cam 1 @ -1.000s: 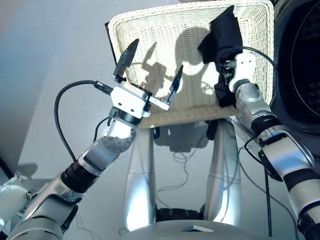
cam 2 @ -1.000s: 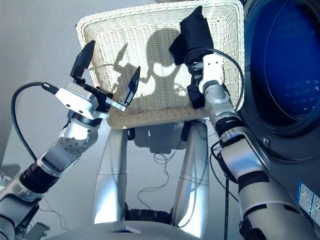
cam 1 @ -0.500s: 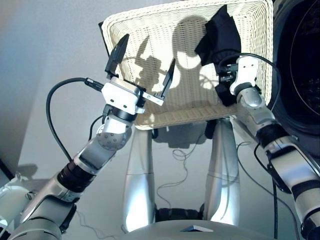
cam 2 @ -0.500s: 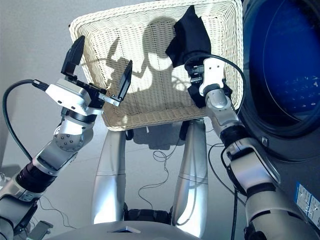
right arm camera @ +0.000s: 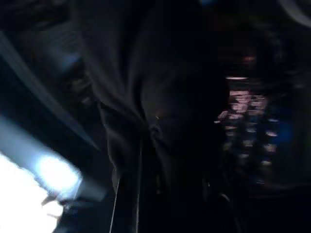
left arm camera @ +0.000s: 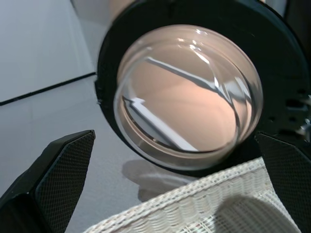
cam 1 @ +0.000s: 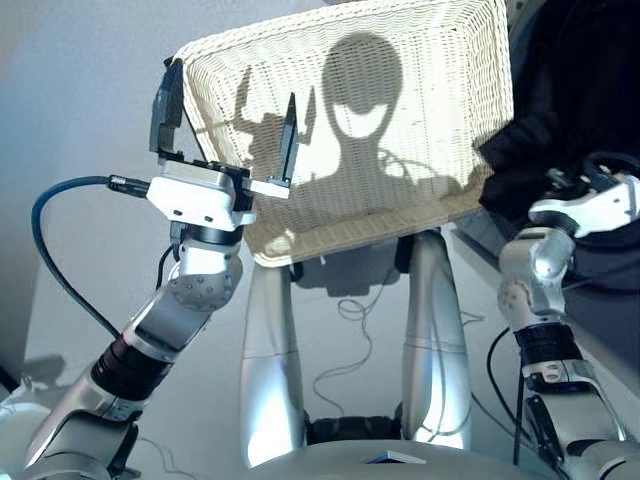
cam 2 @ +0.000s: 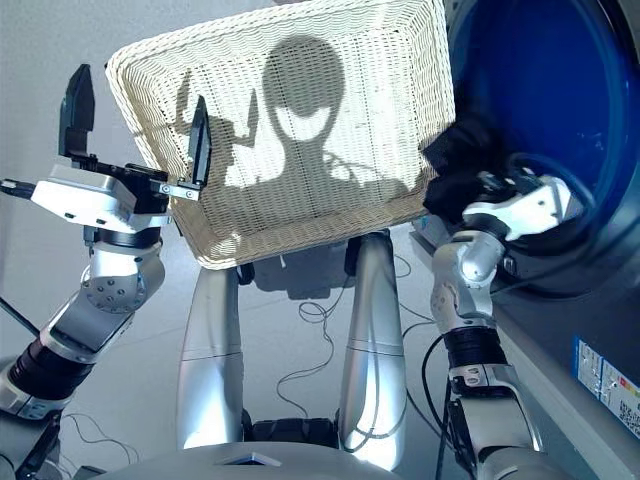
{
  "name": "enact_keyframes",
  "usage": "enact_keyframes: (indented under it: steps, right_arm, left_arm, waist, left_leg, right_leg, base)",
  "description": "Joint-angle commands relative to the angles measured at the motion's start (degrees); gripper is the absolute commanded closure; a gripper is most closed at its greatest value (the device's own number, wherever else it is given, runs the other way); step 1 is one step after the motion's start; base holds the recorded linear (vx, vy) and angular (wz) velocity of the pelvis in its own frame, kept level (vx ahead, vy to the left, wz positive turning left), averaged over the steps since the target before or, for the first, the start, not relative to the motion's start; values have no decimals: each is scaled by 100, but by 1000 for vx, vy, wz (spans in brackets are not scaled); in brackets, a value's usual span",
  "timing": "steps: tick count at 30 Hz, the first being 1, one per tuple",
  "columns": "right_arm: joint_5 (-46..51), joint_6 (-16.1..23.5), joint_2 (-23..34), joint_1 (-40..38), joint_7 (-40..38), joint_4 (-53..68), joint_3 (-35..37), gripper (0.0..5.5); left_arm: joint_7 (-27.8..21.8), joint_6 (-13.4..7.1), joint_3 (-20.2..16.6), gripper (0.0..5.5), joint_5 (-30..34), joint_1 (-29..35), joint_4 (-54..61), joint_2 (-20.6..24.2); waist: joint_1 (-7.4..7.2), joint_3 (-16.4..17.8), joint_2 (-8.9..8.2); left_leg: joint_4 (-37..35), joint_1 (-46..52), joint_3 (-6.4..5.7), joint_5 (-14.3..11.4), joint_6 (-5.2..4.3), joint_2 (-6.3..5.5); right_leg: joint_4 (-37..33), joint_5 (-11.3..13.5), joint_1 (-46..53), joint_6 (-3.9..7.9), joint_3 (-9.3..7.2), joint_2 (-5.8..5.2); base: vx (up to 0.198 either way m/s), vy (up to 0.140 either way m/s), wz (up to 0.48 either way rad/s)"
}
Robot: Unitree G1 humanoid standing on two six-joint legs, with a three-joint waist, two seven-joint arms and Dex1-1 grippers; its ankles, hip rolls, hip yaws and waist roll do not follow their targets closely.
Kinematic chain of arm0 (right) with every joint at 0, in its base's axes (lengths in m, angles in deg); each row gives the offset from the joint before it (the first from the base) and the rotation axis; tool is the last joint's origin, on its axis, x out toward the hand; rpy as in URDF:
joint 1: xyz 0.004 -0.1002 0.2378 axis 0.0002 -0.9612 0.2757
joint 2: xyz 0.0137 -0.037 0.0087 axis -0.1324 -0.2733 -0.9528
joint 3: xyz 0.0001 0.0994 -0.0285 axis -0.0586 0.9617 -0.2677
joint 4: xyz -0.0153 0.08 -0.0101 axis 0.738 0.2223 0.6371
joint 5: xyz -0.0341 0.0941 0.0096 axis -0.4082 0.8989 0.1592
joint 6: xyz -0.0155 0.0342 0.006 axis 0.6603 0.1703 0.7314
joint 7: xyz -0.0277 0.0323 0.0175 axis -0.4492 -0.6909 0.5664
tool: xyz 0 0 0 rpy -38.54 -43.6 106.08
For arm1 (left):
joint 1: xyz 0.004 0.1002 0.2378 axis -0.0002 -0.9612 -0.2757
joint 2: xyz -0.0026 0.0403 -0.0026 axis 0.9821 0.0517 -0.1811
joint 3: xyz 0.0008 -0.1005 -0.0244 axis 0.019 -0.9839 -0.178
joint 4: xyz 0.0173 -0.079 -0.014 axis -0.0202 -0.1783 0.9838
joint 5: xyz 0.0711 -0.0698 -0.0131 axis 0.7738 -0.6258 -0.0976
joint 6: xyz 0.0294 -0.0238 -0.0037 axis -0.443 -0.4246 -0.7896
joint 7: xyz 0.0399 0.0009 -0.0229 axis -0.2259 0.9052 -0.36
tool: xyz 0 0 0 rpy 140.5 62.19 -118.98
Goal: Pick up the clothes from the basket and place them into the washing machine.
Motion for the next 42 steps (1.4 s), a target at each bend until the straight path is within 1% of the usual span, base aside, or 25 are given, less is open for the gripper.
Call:
enact_keyframes:
  steps: [1,4,7,10,12,15,20,25,26,27,28,32,36,38,39,40,42]
  right_arm:
    - [-100,577,565,222,-686,-187,805,550]
    - [203,534,939,659,-769,-936,873,550]
    - [703,373,1405,1177,-575,-1914,743,550]
    - [1126,40,1916,1612,-148,-2800,477,550]
    - [1198,-282,2281,1910,103,-3363,155,550]
    - [1171,-671,2629,2313,419,-3950,-297,550]
    - [1246,-950,3046,2845,606,-4509,-670,550]
    - [1234,-1070,3294,2989,718,-4710,-829,550]
    - [1169,-1212,3349,2979,793,-4853,-884,410]
    - [1250,-1222,3359,3016,834,-4894,-873,259]
    - [1293,-1199,3337,3031,835,-4901,-855,0]
    - [1379,-1126,3198,2878,910,-4764,-829,0]
    - [1288,-951,2780,2414,974,-4296,-775,0]
    - [1113,-800,2374,1930,915,-3664,-758,0]
    - [1101,-805,2368,1910,901,-3646,-744,0]
    - [724,-763,2038,1508,989,-2998,-1019,0]
    - [228,-759,1627,898,1108,-1888,-1362,0]
  left_arm:
    - [195,-479,-105,0,164,-115,705,147]
    - [239,-485,-52,0,136,-82,705,175]
    - [194,-484,8,0,68,-31,721,238]
    - [108,-478,62,0,-12,30,707,296]
    - [22,-462,127,0,-83,72,692,364]
    - [-85,-417,203,0,-145,109,715,464]
    - [-181,-350,273,0,-174,98,732,575]
    - [-223,-321,267,0,-178,65,745,629]
    - [-242,-315,259,0,-172,65,742,664]
    - [-264,-311,266,0,-190,63,733,649]
    - [-273,-305,274,0,-204,62,729,633]
    - [-293,-291,297,0,-223,86,730,585]
    - [-282,-253,283,0,-174,107,699,464]
    - [-256,-250,242,0,-132,100,706,388]
    - [-256,-249,249,0,-132,100,707,393]
    - [-242,-256,222,0,-107,106,656,313]
    - [-209,-252,189,0,-61,116,600,235]
  waist:
    - [-25,-93,0]
    - [24,-93,17]
    - [94,-93,48]
    - [155,-93,68]
    - [198,-93,85]
    - [244,-93,95]
    - [280,-93,111]
    - [270,-93,110]
    - [273,-93,98]
    - [261,-93,97]
    - [257,-93,91]
    - [230,-93,63]
    - [188,-93,44]
    - [154,-93,11]
    - [160,-93,5]
    - [127,-93,-24]
    - [75,-93,-77]
  left_leg:
    - [-498,317,400,240,162,-68]
    - [-488,312,376,231,155,-62]
    - [-442,289,358,216,150,-68]
    - [-400,269,359,201,143,-59]
    - [-359,247,371,201,132,-54]
    - [-320,221,358,200,124,-50]
    - [-289,194,363,195,109,-45]
    - [-277,191,359,205,96,-69]
    - [-274,196,351,205,94,-72]
    - [-282,199,347,203,95,-71]
    - [-279,205,348,200,97,-70]
    - [-296,231,344,198,102,-67]
    - [-333,262,358,205,114,-70]
    - [-378,282,375,226,125,-73]
    - [-381,289,377,227,125,-74]
    - [-406,277,380,245,137,-68]
    - [-438,247,397,275,146,-64]
  right_leg:
    - [-52,-230,228,-49,-17,166]
    - [-53,-221,240,-47,-24,168]
    - [-24,-217,228,-50,-35,167]
    - [5,-216,223,-41,-41,155]
    - [37,-209,213,-37,-48,151]
    - [61,-178,191,-43,-66,135]
    - [79,-185,173,-37,-85,128]
    - [101,-196,183,-35,-105,126]
    - [103,-194,189,-38,-108,128]
    - [98,-198,192,-38,-107,138]
    - [97,-198,197,-37,-112,143]
    - [80,-211,234,-40,-114,155]
    - [56,-204,244,-48,-110,169]
    - [11,-182,258,-55,-108,177]
    - [9,-181,264,-55,-106,177]
    - [-26,-153,248,-58,-94,195]
    - [-62,-124,223,-61,-77,211]
  base:
    - [0,0,0]
    - [0,0,0]
    - [0,0,0]
    - [0,0,0]
    - [0,0,0]
    - [0,0,0]
    - [0,0,0]
    - [0,0,0]
    - [0,0,0]
    - [0,0,0]
    - [0,0,0]
    - [0,0,0]
    - [0,0,0]
    - [0,0,0]
    - [0,0,0]
    - [0,0,0]
    - [0,0,0]
